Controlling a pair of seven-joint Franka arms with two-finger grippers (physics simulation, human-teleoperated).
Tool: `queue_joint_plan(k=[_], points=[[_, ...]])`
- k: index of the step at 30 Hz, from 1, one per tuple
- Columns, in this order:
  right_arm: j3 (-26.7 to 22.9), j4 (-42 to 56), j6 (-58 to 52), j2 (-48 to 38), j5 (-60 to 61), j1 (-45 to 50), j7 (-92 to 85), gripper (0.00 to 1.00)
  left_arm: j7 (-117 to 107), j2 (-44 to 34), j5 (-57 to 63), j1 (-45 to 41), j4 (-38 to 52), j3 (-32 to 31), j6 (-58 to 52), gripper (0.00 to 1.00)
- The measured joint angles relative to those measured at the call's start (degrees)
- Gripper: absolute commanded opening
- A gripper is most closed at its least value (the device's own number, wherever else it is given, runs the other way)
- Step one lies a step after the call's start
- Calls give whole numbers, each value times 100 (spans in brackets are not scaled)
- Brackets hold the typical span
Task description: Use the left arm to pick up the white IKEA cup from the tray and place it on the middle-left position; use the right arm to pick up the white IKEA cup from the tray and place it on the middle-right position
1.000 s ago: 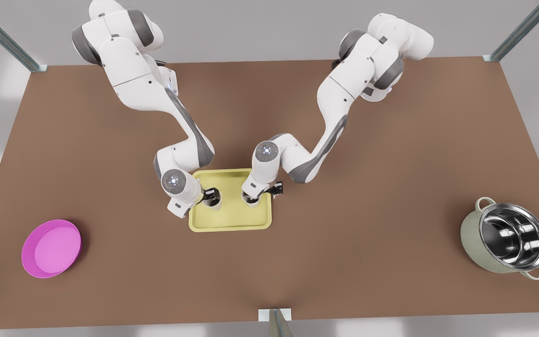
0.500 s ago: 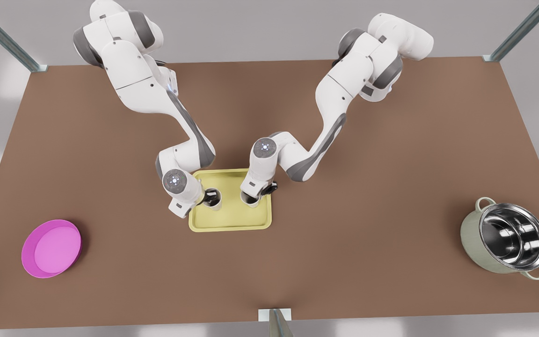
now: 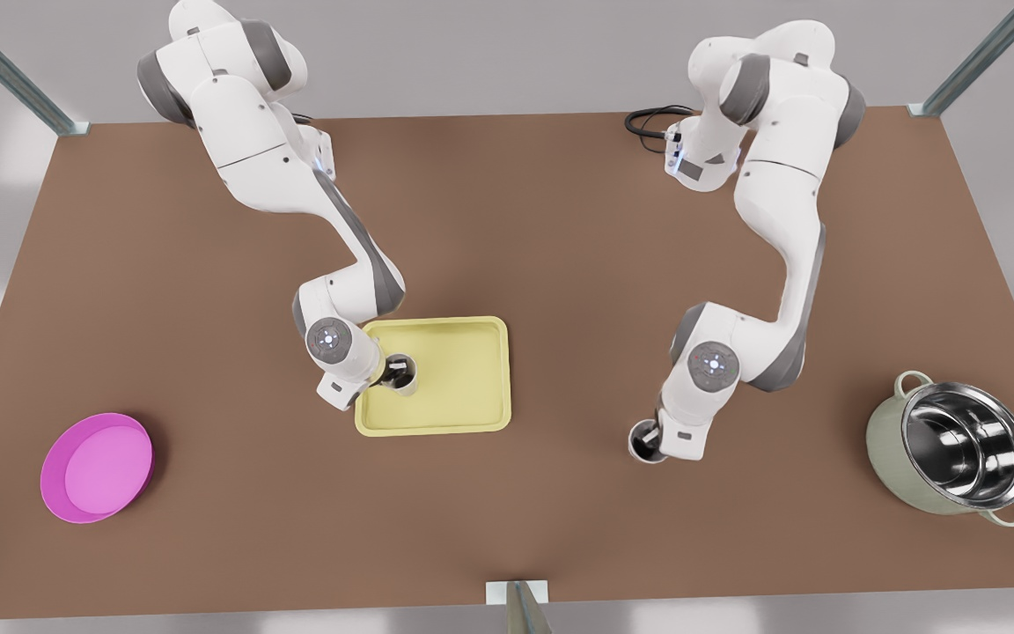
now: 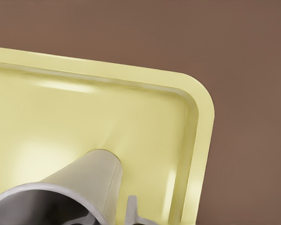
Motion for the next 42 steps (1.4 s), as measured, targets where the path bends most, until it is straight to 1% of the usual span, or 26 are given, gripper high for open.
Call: queue_joint_plan(k=[1,3,9,10,11,12,18,20,22,24,26,27,30,31,33,34,35,36,39,40,41,42], points=[[0,0,1,0,0,0,2,29,156,6,3,79,-68,3,73,15],[0,6,2,-1,5,-5,3,26,442,54,16,139,-118,6,216,15],[-4,16,-13,-120,9,-9,7,26,1136,352,47,241,-104,12,620,15],[-3,10,-22,-160,9,-9,9,26,1230,414,40,248,-96,13,688,18],[-2,5,-30,-178,9,-9,9,25,1324,446,25,251,-91,14,747,36],[-1,3,-37,-186,12,-9,8,22,1420,462,3,253,-88,13,801,100],[-49,-28,-60,-460,24,-222,-5,23,2096,457,-232,258,-93,12,1024,100],[-51,-126,-65,-573,26,-390,-35,23,2263,79,-206,251,-328,-9,858,100],[-52,-271,-67,-709,28,-659,-104,22,2391,-646,-162,224,-430,-127,347,100],[-52,-406,-64,-812,29,-839,-181,22,2566,-1255,-275,282,-312,-235,-284,100],[-52,-514,-53,-879,30,-1061,-263,22,2848,-1528,-468,558,302,-247,-1059,100],[-53,-567,-44,-892,30,-1166,-309,23,2990,-1581,-531,666,452,-243,-1390,100],[-61,-699,-13,-884,30,-1403,-452,23,3468,-1838,-753,1127,584,-252,-2104,100],[-61,-833,63,-865,28,-1435,-497,26,3587,-1859,-785,1192,599,-268,-2264,100],[-62,-965,202,-821,4,-1486,-574,49,3769,-1870,-825,1202,686,-267,-2491,100],[-62,-991,257,-807,-20,-1510,-600,53,3902,-1963,-958,961,663,258,-2586,100],[-62,-1004,304,-799,-37,-1520,-624,60,4046,-2380,-1172,775,133,765,-2588,100],[-62,-1008,344,-796,-43,-1525,-653,61,4184,-2667,-1338,680,-226,1027,-2562,100],[-62,-1011,431,-793,-24,-1536,-771,64,4544,-2736,-1640,586,-392,1301,-2479,100],[-62,-1005,452,-795,-21,-1537,-805,71,4653,-2725,-1689,581,-401,1327,-2457,100],[-62,-985,467,-831,-20,-1538,-837,81,4755,-2727,-1728,575,-404,1341,-2440,100],[-63,-944,472,-913,-19,-1537,-866,84,4852,-2731,-1756,570,-404,1349,-2426,100]])
